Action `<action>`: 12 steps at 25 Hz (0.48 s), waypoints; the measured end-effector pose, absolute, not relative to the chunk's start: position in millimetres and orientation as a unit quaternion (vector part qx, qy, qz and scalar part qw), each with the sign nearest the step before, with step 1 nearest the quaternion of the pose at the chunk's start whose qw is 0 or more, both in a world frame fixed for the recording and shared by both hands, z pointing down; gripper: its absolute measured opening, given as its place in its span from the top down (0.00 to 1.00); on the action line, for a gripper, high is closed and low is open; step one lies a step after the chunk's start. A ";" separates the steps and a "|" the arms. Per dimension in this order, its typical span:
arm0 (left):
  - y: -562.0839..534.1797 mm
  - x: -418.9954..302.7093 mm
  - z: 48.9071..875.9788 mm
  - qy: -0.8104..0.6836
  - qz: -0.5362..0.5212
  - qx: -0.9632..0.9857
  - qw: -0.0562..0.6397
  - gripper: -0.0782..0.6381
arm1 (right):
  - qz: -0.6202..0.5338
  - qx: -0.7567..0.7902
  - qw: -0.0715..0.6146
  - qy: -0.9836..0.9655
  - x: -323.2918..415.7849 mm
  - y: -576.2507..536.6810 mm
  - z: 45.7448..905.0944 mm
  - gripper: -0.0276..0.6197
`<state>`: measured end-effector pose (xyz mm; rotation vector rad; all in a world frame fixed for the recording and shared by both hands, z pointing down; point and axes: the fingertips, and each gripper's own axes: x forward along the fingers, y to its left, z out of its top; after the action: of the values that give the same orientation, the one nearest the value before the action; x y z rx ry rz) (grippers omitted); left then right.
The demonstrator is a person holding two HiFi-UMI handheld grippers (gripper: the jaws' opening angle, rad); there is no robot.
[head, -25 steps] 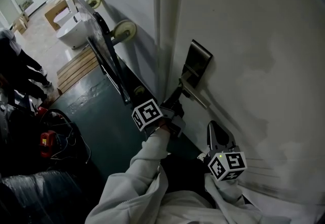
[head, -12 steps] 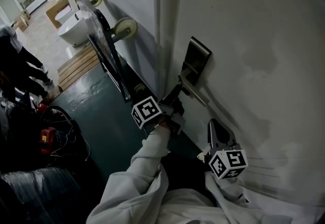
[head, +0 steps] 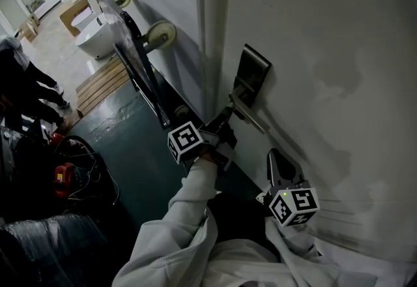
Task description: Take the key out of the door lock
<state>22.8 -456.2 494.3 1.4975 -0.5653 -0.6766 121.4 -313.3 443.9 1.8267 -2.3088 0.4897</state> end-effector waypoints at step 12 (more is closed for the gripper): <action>-426.2 -18.4 499.1 -0.269 -0.296 0.672 0.624 0.86 | 0.163 0.594 0.083 -0.784 104.8 -311.8 449.3 0.88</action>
<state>-18.4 -426.2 499.1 1.5420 -0.6180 -0.6800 104.8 -311.8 449.3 1.7732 -2.3400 0.4883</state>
